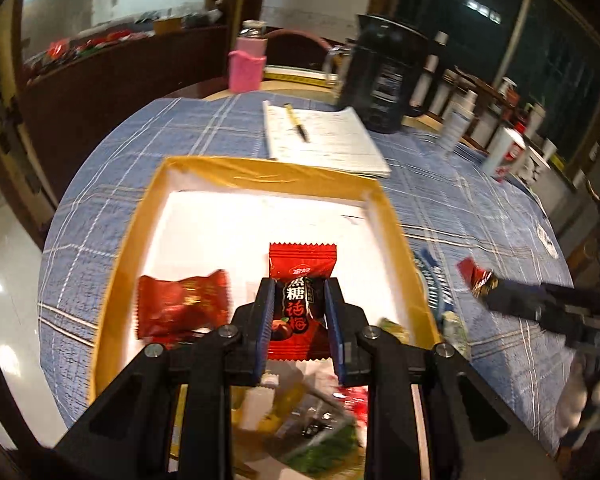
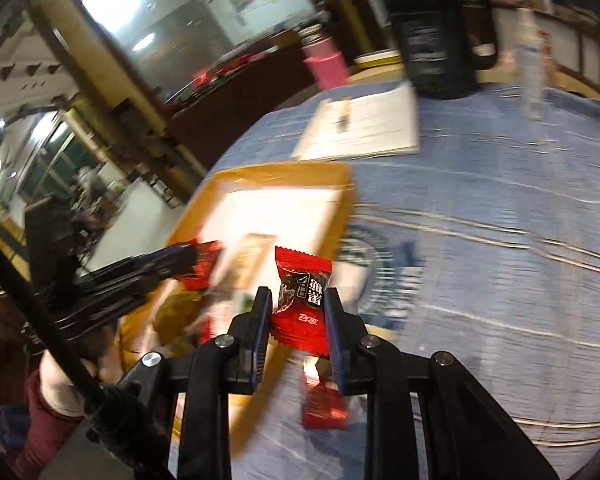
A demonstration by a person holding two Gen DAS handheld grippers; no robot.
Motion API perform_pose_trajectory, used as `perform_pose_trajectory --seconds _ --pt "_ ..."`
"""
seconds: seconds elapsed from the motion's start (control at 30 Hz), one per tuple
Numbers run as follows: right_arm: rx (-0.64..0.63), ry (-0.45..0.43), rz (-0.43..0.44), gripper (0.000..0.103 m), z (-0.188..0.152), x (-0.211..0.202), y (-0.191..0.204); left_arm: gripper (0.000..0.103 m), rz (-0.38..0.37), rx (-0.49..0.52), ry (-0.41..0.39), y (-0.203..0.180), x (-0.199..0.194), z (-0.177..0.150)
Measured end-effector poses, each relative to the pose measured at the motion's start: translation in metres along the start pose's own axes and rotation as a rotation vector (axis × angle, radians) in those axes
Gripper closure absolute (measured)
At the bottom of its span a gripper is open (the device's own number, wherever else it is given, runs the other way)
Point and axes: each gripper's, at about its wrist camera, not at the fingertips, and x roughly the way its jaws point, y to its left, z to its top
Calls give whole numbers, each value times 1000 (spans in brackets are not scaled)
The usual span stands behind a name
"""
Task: Organize snacks
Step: 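Carry both candies over the white box and open both tools, then move both tools back toward the last two snacks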
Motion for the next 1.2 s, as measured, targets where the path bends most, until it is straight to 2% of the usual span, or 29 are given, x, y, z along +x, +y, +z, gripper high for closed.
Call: perform_pose_trajectory --seconds 0.17,0.33,0.4,0.47,0.6,0.67,0.77,0.97,1.1,1.2 --pt "-50 51 17 78 5 41 40 76 -9 -42 19 21 6 1" --pt "-74 93 -9 76 7 70 58 76 -23 -65 23 30 8 -1" --pt "-72 84 -18 74 8 73 61 74 -40 -85 22 33 6 -2" --pt "-59 71 3 73 9 67 61 59 -50 -102 14 36 2 -3" --pt "-22 7 34 72 18 39 50 42 -15 -116 -31 31 -20 -6" --pt "-2 -25 8 71 20 23 36 34 -28 -131 -55 26 -34 -10" --pt "-2 -25 -72 71 15 13 16 33 -74 -134 -81 15 -54 -21" --pt "6 63 -177 69 -5 35 -10 31 -179 -169 -123 -11 -85 -52" --pt "-54 126 -224 69 -19 52 -3 30 -178 -157 -161 -27 -99 -68" --pt "-159 164 -306 71 -34 58 12 30 -160 -139 -193 -37 -109 -74"
